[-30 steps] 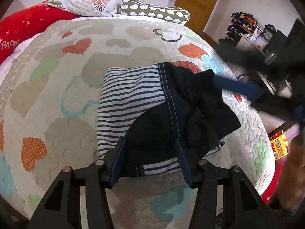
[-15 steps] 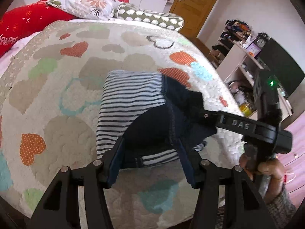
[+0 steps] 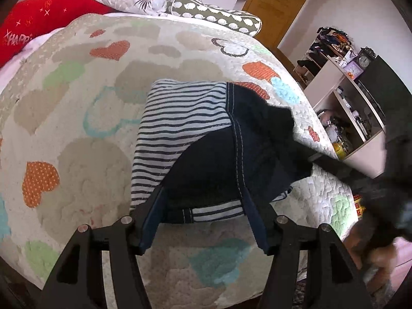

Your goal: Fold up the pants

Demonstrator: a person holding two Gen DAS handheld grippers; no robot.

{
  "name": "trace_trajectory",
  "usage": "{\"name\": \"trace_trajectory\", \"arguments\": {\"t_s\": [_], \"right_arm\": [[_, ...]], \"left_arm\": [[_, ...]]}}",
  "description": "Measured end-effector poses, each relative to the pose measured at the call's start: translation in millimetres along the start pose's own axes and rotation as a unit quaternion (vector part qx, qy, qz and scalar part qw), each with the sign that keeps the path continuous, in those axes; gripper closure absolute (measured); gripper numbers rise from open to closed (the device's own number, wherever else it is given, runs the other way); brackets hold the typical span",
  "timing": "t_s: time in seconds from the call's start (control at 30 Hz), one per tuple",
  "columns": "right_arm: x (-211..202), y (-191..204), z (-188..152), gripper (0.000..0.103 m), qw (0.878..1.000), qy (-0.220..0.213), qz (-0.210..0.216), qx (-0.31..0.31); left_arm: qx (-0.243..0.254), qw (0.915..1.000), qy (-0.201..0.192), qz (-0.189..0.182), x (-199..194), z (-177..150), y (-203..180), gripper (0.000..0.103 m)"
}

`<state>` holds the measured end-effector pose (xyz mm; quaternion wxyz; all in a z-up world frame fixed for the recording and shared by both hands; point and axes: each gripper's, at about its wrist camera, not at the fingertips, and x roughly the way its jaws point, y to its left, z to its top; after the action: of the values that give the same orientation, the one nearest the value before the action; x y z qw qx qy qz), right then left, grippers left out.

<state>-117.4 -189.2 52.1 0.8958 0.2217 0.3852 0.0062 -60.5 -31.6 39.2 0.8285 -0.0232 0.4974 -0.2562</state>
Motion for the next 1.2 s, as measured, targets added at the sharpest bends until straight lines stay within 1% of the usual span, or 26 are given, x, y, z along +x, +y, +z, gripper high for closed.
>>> {"name": "trace_trajectory", "arguments": {"t_s": [0.03, 0.07, 0.1, 0.13, 0.2, 0.3, 0.43, 0.5, 0.53, 0.6, 0.67, 0.83, 0.97, 1.2], "right_arm": [[12, -2, -3, 0.062, 1.000, 0.020, -0.020, 0.001], [21, -5, -6, 0.062, 0.999, 0.035, -0.031, 0.007], [26, -10, -8, 0.062, 0.998, 0.043, -0.034, 0.017], [26, -16, -9, 0.061, 0.998, 0.043, -0.028, 0.035], [20, -23, -6, 0.059, 0.998, 0.038, -0.021, 0.054], [2, -26, 1, 0.059, 0.998, 0.014, -0.032, 0.061], [-15, -31, 1, 0.057, 0.997, -0.004, -0.029, 0.074], [-23, -25, -3, 0.056, 0.997, -0.009, -0.029, 0.067], [-26, -23, -6, 0.055, 0.998, -0.011, -0.031, 0.061], [-30, -17, -10, 0.051, 0.998, -0.015, -0.035, 0.047], [-32, -13, -12, 0.047, 0.999, -0.015, -0.039, 0.034], [-31, -13, -16, 0.045, 0.999, -0.008, -0.042, 0.026], [-32, -17, -19, 0.045, 0.998, -0.007, -0.047, 0.035], [-28, -23, -20, 0.043, 0.998, 0.000, -0.052, 0.048]], "left_arm": [[0.000, 1.0000, -0.001, -0.001, -3, 0, -1, 0.043], [0.000, 1.0000, -0.001, 0.000, -5, 0, -1, 0.043], [0.000, 1.0000, -0.001, 0.003, -7, 0, -2, 0.043], [0.001, 1.0000, -0.002, 0.008, -10, 0, -3, 0.042], [0.000, 0.9998, -0.009, 0.018, -18, 0, -5, 0.042], [-0.003, 0.9992, -0.021, 0.035, -31, 1, -6, 0.039], [0.008, 0.9951, -0.048, 0.086, -53, 1, -13, 0.036], [0.013, 0.9920, -0.062, 0.109, -63, 0, -18, 0.034], [0.015, 0.9906, -0.068, 0.117, -68, 0, -20, 0.032], [0.021, 0.9886, -0.077, 0.127, -75, -1, -24, 0.030], [0.033, 0.9859, -0.086, 0.140, -79, 0, -31, 0.029], [0.066, 0.9775, -0.094, 0.177, -79, -2, -44, 0.029], [0.075, 0.9756, -0.092, 0.185, -75, -2, -46, 0.029], [0.065, 0.9783, -0.077, 0.181, -68, -3, -39, 0.029]]}}
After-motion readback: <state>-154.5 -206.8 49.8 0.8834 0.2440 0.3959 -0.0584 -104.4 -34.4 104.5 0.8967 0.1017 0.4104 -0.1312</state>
